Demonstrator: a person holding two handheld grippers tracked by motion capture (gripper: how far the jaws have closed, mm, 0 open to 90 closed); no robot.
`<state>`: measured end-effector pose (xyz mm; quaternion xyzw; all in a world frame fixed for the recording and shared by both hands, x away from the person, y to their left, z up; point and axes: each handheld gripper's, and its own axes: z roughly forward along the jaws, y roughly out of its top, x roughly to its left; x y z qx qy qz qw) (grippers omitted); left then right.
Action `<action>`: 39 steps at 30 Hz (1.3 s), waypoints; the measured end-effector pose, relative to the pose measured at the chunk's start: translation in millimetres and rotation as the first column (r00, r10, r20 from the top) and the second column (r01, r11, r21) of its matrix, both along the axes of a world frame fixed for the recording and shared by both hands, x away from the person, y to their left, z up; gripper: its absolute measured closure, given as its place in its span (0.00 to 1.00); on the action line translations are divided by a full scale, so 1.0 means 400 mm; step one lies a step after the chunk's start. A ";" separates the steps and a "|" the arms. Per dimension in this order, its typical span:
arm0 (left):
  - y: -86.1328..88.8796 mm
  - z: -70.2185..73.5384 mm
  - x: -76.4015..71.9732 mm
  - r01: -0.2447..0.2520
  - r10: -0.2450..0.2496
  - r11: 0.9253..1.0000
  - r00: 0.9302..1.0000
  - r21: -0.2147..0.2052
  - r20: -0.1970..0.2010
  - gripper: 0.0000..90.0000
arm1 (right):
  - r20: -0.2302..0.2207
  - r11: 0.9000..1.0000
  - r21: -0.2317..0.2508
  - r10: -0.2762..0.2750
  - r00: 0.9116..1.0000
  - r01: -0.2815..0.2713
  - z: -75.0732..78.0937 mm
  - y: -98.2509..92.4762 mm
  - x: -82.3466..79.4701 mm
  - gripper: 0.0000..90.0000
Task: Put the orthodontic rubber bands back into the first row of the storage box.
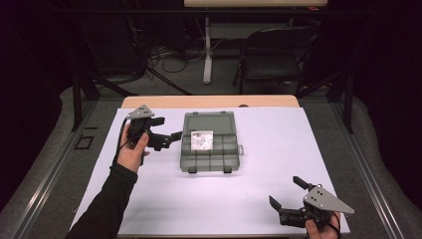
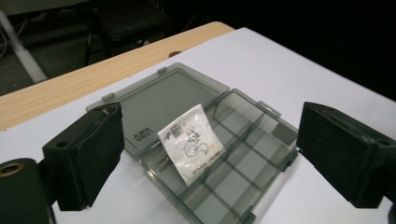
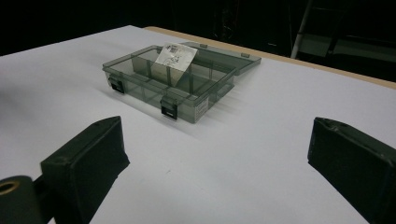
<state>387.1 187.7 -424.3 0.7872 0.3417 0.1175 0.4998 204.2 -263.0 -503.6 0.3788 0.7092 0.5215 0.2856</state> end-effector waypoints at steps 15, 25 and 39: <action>0.062 -0.054 -0.124 0.002 0.000 0.998 0.999 -0.058 0.039 0.01 | -0.010 1.000 -0.012 0.004 1.000 -0.004 0.003 -0.003 -0.001 0.04; 0.082 -0.119 -0.200 -0.001 0.001 1.000 0.997 -0.005 0.081 0.01 | -0.020 1.000 -0.001 -0.007 1.000 0.007 0.001 -0.010 0.002 0.04; 0.125 -0.167 -0.274 -0.013 0.017 0.999 0.991 -0.031 0.135 0.01 | -0.023 1.000 -0.016 0.005 1.000 -0.005 -0.001 -0.003 0.000 0.04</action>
